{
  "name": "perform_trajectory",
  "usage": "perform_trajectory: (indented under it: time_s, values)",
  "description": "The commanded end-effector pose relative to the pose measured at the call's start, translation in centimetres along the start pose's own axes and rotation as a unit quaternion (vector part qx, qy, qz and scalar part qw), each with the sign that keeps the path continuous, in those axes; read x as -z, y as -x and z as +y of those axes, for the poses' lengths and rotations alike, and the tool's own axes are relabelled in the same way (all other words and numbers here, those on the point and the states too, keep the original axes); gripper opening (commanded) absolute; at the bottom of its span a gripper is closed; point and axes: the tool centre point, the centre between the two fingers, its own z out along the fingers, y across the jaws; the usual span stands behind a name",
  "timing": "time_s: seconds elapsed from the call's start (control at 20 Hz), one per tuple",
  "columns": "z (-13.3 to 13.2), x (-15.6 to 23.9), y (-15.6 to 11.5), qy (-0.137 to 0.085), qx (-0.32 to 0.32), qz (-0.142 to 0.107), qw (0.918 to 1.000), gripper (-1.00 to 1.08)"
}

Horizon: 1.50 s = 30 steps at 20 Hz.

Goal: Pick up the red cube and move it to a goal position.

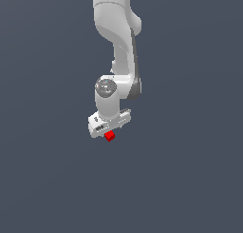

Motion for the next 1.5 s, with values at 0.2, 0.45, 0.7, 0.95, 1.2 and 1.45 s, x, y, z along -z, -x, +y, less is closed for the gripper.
perform_trajectory:
  time_s: [0.2, 0.45, 0.7, 0.95, 1.2, 1.45]
  values:
    - [0.8, -2.4, 0.2, 0.0, 0.06, 0.001, 0.9982, 1.0]
    - [1.2, -3.5, 0.2, 0.0, 0.086, 0.002, 0.9963, 1.0]
    - [1.4, -3.9, 0.2, 0.0, 0.094, 0.002, 0.9956, 1.0]
    - [1.4, -3.9, 0.2, 0.0, 0.094, 0.002, 0.9956, -1.0]
    - [1.4, -3.9, 0.2, 0.0, 0.094, 0.002, 0.9956, -1.0]
    - [1.4, -3.4, 0.2, 0.0, 0.094, 0.002, 0.9956, -1.0]
